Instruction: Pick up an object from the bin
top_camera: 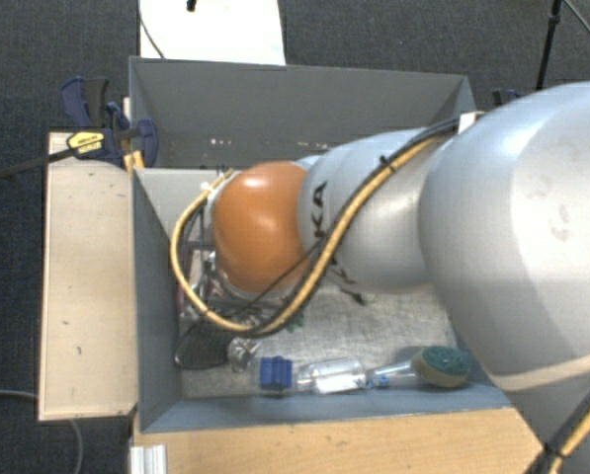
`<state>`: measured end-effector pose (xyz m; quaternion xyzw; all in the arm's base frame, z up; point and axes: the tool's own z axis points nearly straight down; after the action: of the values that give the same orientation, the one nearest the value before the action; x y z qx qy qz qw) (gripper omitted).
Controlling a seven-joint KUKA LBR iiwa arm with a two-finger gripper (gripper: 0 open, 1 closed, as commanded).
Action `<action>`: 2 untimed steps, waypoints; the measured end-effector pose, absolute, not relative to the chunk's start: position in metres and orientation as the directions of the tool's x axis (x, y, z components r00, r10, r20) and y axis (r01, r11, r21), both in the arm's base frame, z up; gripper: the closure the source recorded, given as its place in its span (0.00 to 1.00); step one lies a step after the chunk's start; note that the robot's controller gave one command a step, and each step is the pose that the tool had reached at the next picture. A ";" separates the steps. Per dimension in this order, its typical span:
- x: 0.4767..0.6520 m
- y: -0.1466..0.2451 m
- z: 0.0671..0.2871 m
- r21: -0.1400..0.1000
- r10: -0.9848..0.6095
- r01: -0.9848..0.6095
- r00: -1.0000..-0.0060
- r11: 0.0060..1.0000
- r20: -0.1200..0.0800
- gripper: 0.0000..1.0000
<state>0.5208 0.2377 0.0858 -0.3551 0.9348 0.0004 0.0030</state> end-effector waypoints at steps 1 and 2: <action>0.520 0.238 0.085 0.000 -0.663 -0.663 -0.749 0.749 -0.002 1.00; 0.521 0.237 0.197 -0.002 -0.649 -0.649 -0.761 0.761 -0.010 1.00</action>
Offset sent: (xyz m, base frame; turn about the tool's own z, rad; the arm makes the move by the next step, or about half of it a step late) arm 0.0000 0.0000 0.0000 0.0000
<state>0.5214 0.2374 0.1973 -0.3458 0.9383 0.0005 0.0049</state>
